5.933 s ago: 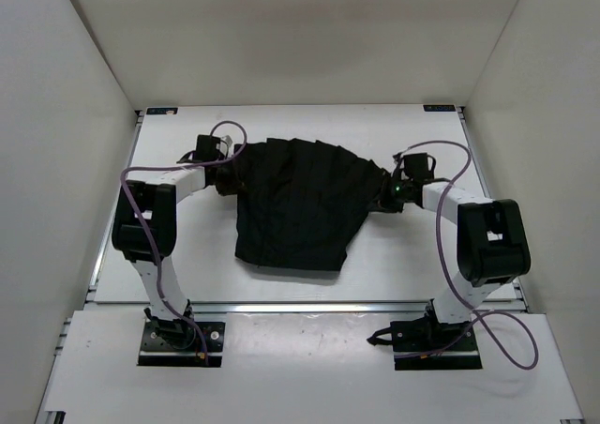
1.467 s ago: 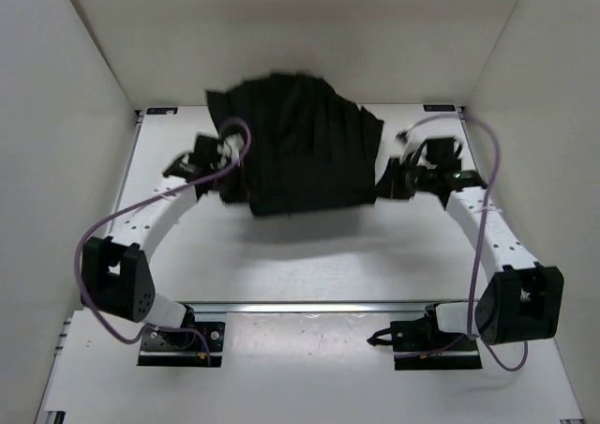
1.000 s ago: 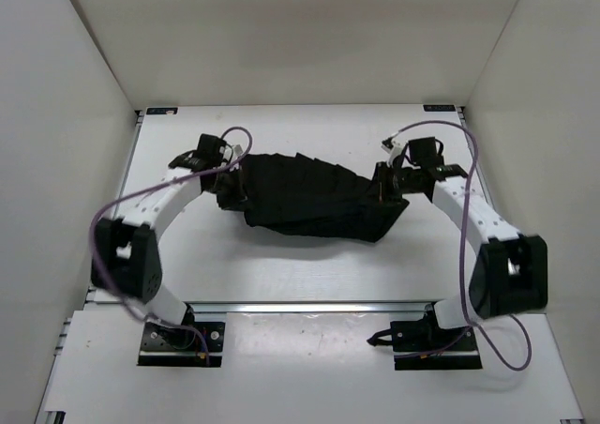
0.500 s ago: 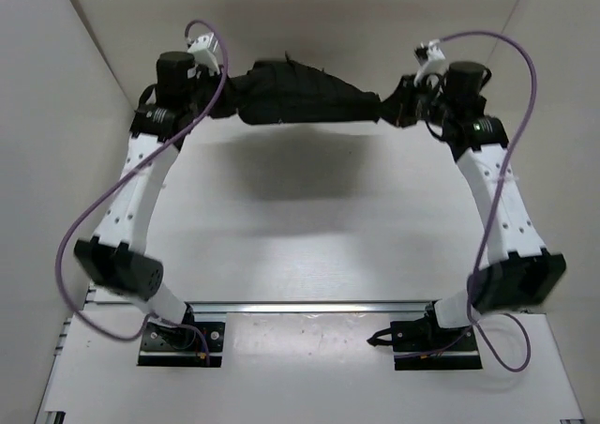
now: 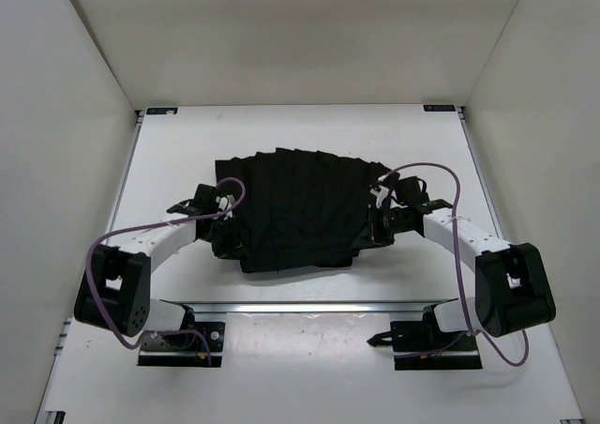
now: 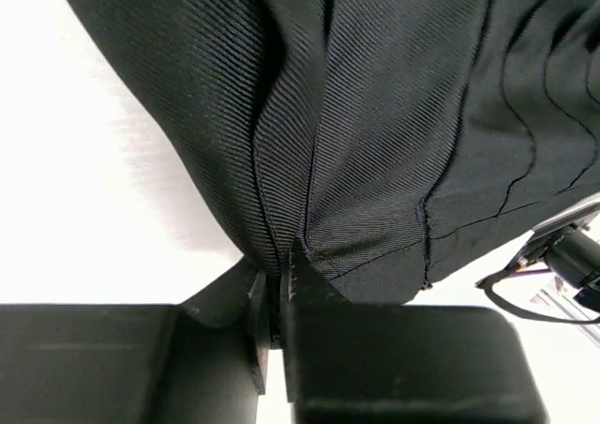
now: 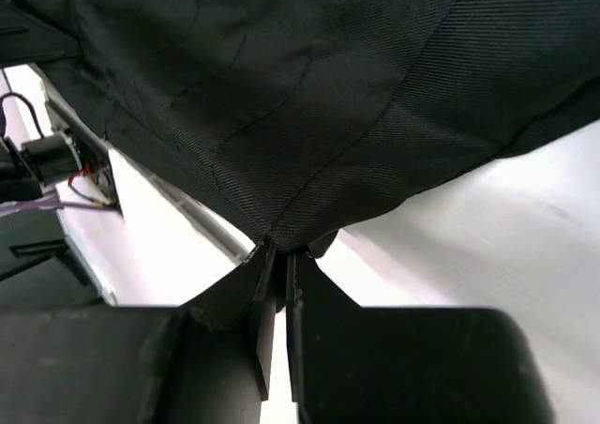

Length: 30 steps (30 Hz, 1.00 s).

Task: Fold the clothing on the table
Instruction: Fold the skirt

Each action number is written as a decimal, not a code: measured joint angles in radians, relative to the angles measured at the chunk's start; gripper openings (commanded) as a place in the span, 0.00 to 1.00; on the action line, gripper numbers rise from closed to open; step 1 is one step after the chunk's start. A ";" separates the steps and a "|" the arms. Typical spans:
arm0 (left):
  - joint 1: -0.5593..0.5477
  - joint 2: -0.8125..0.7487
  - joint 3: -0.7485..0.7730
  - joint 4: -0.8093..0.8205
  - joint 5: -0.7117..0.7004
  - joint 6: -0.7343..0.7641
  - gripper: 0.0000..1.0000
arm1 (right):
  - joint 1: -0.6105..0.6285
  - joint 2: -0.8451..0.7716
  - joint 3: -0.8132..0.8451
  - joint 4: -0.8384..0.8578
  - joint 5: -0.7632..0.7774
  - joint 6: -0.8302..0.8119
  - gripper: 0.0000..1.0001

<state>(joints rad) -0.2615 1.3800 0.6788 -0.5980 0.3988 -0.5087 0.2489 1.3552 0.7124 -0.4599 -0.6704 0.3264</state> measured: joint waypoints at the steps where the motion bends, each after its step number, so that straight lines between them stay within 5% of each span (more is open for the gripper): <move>1: 0.001 -0.015 -0.004 0.001 -0.004 -0.005 0.29 | 0.007 0.000 0.002 0.014 0.003 0.008 0.00; 5: 0.018 -0.070 -0.021 0.035 -0.055 -0.014 0.71 | 0.023 0.009 0.025 0.055 0.032 0.021 0.00; 8: 0.024 -0.116 -0.080 0.047 -0.094 -0.040 0.92 | 0.039 0.037 0.049 0.064 0.054 0.021 0.00; 13: 0.008 -0.271 -0.200 0.079 -0.131 -0.126 0.93 | 0.045 0.051 0.055 0.060 0.061 0.016 0.00; 23: -0.134 -0.336 -0.347 0.394 -0.160 -0.332 0.70 | 0.059 0.051 0.056 0.034 0.060 -0.001 0.00; 27: -0.146 -0.348 -0.423 0.499 -0.178 -0.381 0.25 | 0.059 0.051 0.056 0.035 0.056 -0.001 0.00; 28: -0.143 -0.351 -0.438 0.507 -0.181 -0.392 0.04 | 0.059 0.051 0.056 0.035 0.055 -0.001 0.00; 30: -0.140 -0.358 -0.446 0.504 -0.184 -0.411 0.00 | 0.055 0.051 0.056 0.036 0.043 -0.002 0.00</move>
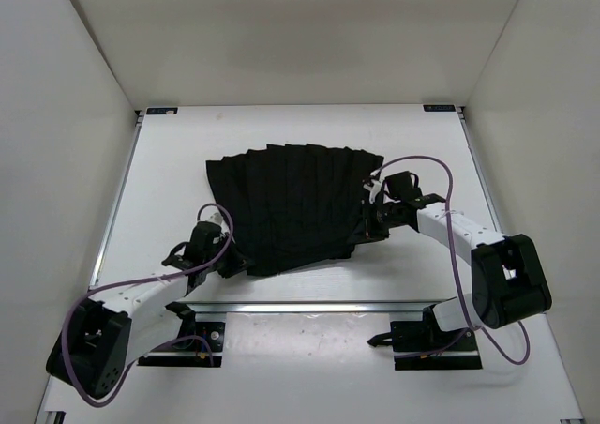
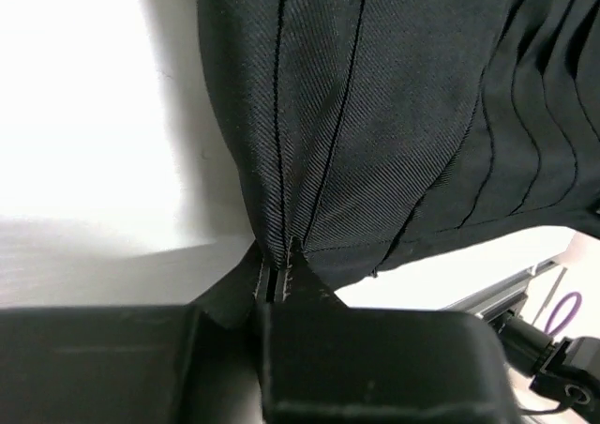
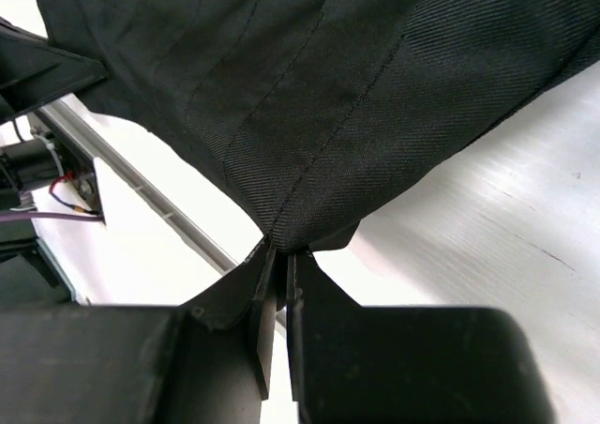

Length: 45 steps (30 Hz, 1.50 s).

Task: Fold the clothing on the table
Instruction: Fold the skirt

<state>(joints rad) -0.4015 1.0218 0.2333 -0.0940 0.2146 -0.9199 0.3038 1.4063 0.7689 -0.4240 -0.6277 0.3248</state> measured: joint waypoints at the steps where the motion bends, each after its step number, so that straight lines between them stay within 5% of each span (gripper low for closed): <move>1: 0.000 -0.003 0.004 -0.008 -0.005 0.002 0.00 | -0.001 0.000 0.000 0.001 -0.005 -0.003 0.00; 10: 0.095 0.126 0.354 -0.173 0.034 0.161 0.00 | -0.118 0.013 0.115 -0.022 -0.058 -0.052 0.00; 17: 0.157 0.571 1.079 -0.302 0.080 0.389 0.00 | -0.213 0.218 0.705 -0.097 -0.051 -0.141 0.00; 21: 0.142 0.607 1.344 -0.273 0.030 0.472 0.00 | -0.233 0.243 0.941 -0.048 -0.003 -0.175 0.00; 28: 0.117 0.358 1.132 -0.217 0.040 0.505 0.00 | -0.252 -0.027 0.543 0.101 -0.087 -0.172 0.00; 33: -0.019 0.159 0.762 -0.478 -0.042 0.494 0.00 | -0.100 -0.204 0.135 -0.080 0.053 -0.155 0.00; 36: -0.027 0.006 0.684 -0.690 -0.040 0.467 0.00 | 0.050 -0.355 0.047 -0.208 0.095 -0.095 0.00; 38: 0.016 -0.036 0.694 -0.719 -0.014 0.455 0.00 | 0.029 -0.419 0.051 -0.187 0.061 -0.050 0.00; 41: 0.057 0.069 0.768 -0.682 0.046 0.460 0.00 | -0.079 -0.369 0.075 -0.097 -0.006 -0.013 0.00; 45: 0.145 0.445 0.897 -0.547 0.145 0.466 0.00 | -0.160 -0.130 0.119 0.032 -0.036 0.006 0.00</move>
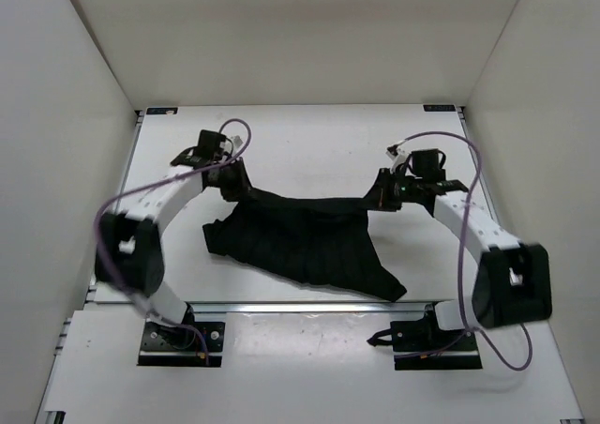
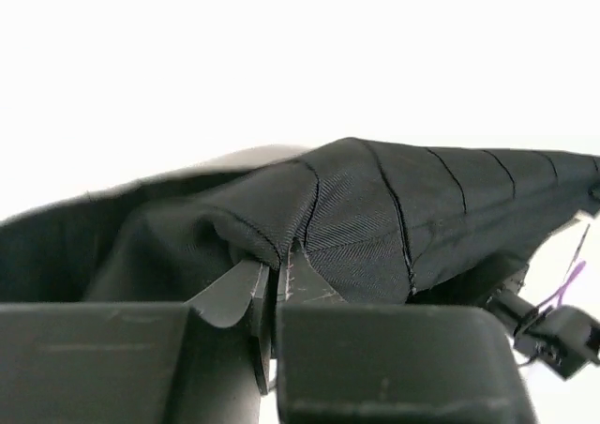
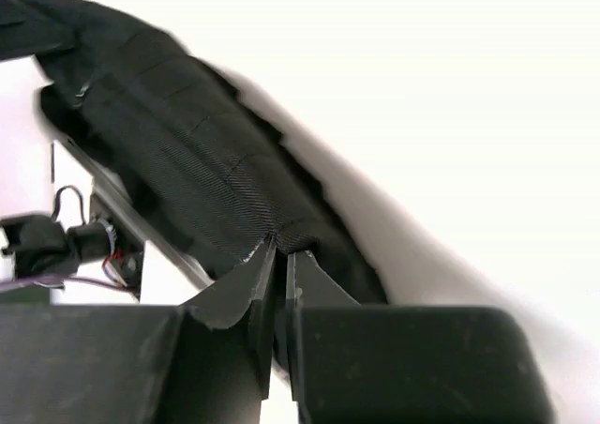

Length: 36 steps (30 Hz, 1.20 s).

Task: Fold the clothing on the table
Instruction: Fold the skirt

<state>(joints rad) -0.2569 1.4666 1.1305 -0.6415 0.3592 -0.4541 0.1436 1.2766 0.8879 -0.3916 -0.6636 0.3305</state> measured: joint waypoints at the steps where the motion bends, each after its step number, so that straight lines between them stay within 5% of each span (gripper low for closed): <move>1: 0.016 0.108 0.031 0.016 0.021 0.002 0.00 | -0.006 0.075 0.008 0.024 -0.005 0.003 0.00; 5: 0.035 0.399 0.106 0.032 0.056 0.015 0.00 | -0.007 0.309 0.084 0.018 -0.012 -0.005 0.00; 9: 0.048 0.494 0.263 -0.039 0.059 0.023 0.00 | -0.009 0.424 0.260 -0.037 0.000 -0.023 0.01; 16: 0.065 0.517 0.862 -0.044 0.032 0.024 0.00 | -0.072 0.463 0.816 -0.079 0.035 -0.044 0.00; 20: 0.063 0.366 0.936 0.026 0.025 0.023 0.00 | -0.072 0.357 0.926 -0.039 0.055 -0.066 0.00; 25: 0.050 0.099 0.702 0.086 0.053 0.032 0.00 | -0.064 0.060 0.578 0.073 0.033 -0.062 0.00; 28: -0.002 -0.076 0.349 0.128 0.016 0.048 0.00 | -0.060 -0.089 0.290 0.084 0.043 -0.059 0.00; 32: -0.078 -0.235 -0.106 0.041 -0.031 0.026 0.00 | -0.011 -0.205 -0.081 0.004 0.055 -0.003 0.01; 36: -0.153 -0.380 -0.297 -0.111 -0.041 -0.031 0.00 | 0.072 -0.327 -0.267 -0.110 0.059 0.068 0.00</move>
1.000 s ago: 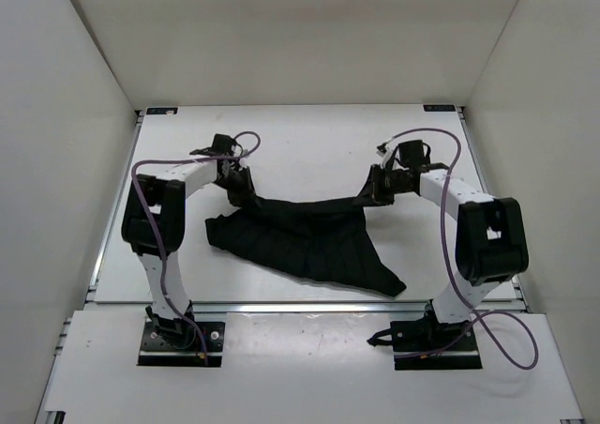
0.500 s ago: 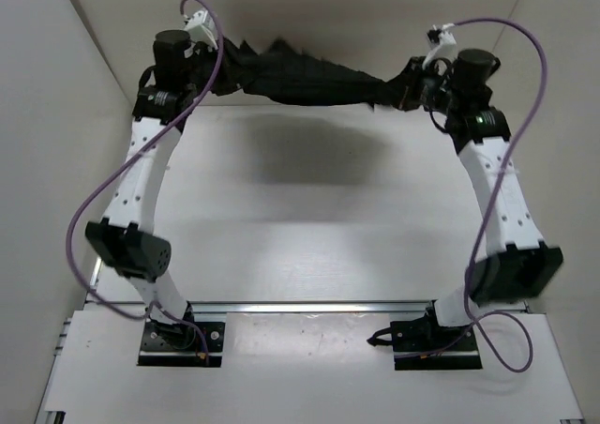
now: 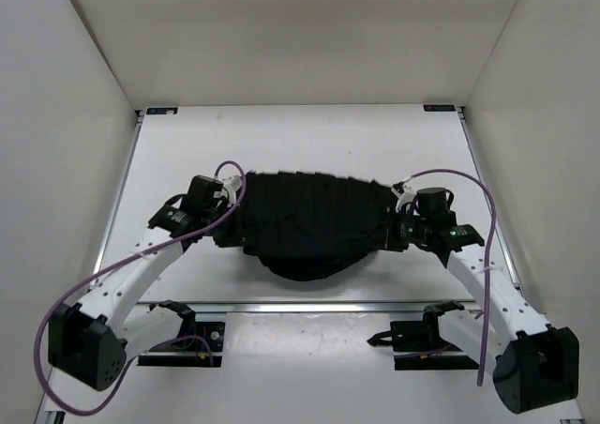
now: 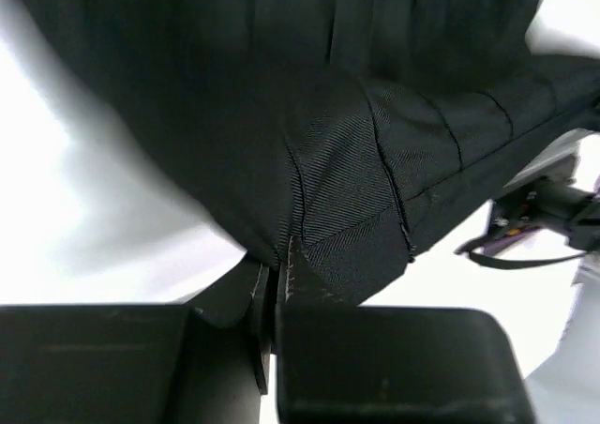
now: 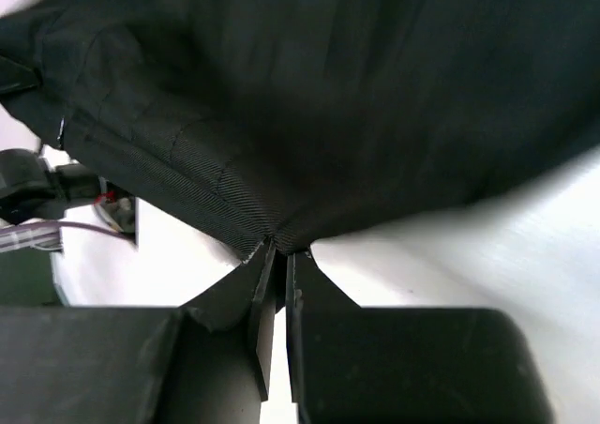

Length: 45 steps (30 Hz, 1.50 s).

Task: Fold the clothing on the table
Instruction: Fold the skirt

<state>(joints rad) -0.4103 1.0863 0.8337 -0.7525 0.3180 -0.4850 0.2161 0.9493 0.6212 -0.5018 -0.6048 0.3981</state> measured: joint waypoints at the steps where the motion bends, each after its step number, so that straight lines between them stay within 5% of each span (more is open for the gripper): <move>1: 0.002 -0.025 -0.004 -0.007 0.004 -0.011 0.00 | 0.001 -0.014 -0.004 -0.008 -0.005 0.007 0.00; 4: 0.049 -0.006 0.019 0.042 0.028 -0.019 0.00 | -0.044 0.035 0.013 0.033 -0.046 0.010 0.00; 8: 0.126 0.224 0.091 0.142 0.080 -0.006 0.00 | -0.093 0.229 0.074 0.116 -0.084 -0.005 0.01; 11: 0.159 0.457 0.154 0.188 0.089 0.023 0.01 | -0.108 0.384 0.119 0.153 -0.091 -0.018 0.20; 12: 0.175 0.522 0.169 0.190 0.071 0.040 0.07 | -0.126 0.429 0.138 0.152 -0.080 -0.027 0.32; 13: 0.196 0.570 0.179 0.190 0.055 0.051 0.31 | -0.148 0.467 0.157 0.153 -0.068 -0.031 0.39; 14: 0.218 0.610 0.189 0.189 0.043 0.063 0.45 | -0.170 0.504 0.179 0.158 -0.058 -0.036 0.54; 16: 0.255 0.661 0.216 0.183 0.023 0.080 0.96 | -0.200 0.547 0.220 0.175 -0.038 -0.043 0.60; 18: 0.279 0.674 0.259 0.179 0.009 0.084 0.99 | -0.205 0.558 0.258 0.194 -0.029 -0.050 0.61; 24: 0.284 0.645 0.431 0.211 -0.012 0.124 0.99 | -0.189 0.530 0.344 0.272 -0.031 -0.063 0.62; 28: 0.282 0.490 0.394 0.238 -0.068 0.138 0.97 | -0.108 0.474 0.309 0.314 -0.033 -0.076 0.53; 31: 0.282 0.323 0.313 0.252 -0.092 0.135 0.89 | -0.026 0.447 0.245 0.347 -0.038 -0.061 0.64; 39: 0.171 0.148 0.002 0.293 -0.047 0.073 0.36 | 0.132 0.511 0.195 0.336 0.011 -0.071 0.69; 45: 0.182 0.252 -0.074 0.293 -0.049 0.064 0.36 | 0.180 0.665 0.316 0.275 0.081 -0.130 0.71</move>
<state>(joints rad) -0.2283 1.3384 0.7597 -0.4591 0.2687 -0.4206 0.3958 1.6146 0.9375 -0.2268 -0.5236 0.2680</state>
